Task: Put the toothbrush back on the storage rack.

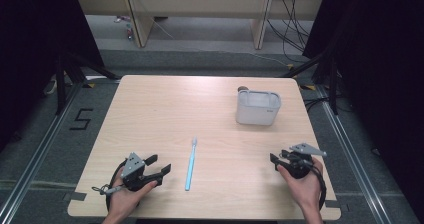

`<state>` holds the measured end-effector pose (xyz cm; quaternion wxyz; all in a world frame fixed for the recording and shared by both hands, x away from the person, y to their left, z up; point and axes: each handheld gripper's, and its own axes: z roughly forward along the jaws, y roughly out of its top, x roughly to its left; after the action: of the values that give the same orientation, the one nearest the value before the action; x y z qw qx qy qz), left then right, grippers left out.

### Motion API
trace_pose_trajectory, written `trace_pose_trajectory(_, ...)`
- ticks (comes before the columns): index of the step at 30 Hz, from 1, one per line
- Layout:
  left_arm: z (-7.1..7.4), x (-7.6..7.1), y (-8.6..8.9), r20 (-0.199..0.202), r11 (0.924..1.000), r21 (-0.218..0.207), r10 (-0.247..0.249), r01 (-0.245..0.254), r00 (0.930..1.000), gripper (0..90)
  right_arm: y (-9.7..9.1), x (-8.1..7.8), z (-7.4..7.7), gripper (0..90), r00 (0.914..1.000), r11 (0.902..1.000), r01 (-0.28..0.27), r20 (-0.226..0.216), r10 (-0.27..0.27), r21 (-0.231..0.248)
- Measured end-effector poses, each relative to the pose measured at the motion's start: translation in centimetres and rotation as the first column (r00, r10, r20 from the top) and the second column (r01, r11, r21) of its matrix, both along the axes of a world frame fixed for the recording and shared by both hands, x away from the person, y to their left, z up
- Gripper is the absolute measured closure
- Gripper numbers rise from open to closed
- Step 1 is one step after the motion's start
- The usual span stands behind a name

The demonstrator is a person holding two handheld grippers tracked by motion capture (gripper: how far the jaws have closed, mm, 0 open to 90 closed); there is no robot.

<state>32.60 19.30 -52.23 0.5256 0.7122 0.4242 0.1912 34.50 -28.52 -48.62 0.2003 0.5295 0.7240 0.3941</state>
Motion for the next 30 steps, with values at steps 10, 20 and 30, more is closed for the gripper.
trace_pose_trajectory(10, 1.4, 0.2, -1.3, -0.102, 0.9999, 0.011, -0.008, 0.009, 0.9947, 39.0, 1.5, -1.2, -1.3, 53.1, 0.9963, 0.9962, 0.082, -0.023, -0.083, -0.030)
trace_pose_trajectory(20, 3.4, 1.4, -3.8, -0.225, 0.9949, 0.079, -0.044, 0.063, 0.9735, 36.7, 1.6, -1.3, -1.4, 53.9, 0.9935, 0.9965, 0.074, -0.083, -0.077, -0.039)
trace_pose_trajectory(30, 4.8, 3.9, -6.3, -0.380, 0.9685, 0.213, -0.039, 0.129, 0.9243, 37.7, 1.8, -1.2, -0.9, 54.1, 0.9913, 0.9953, 0.085, -0.096, -0.089, -0.047)
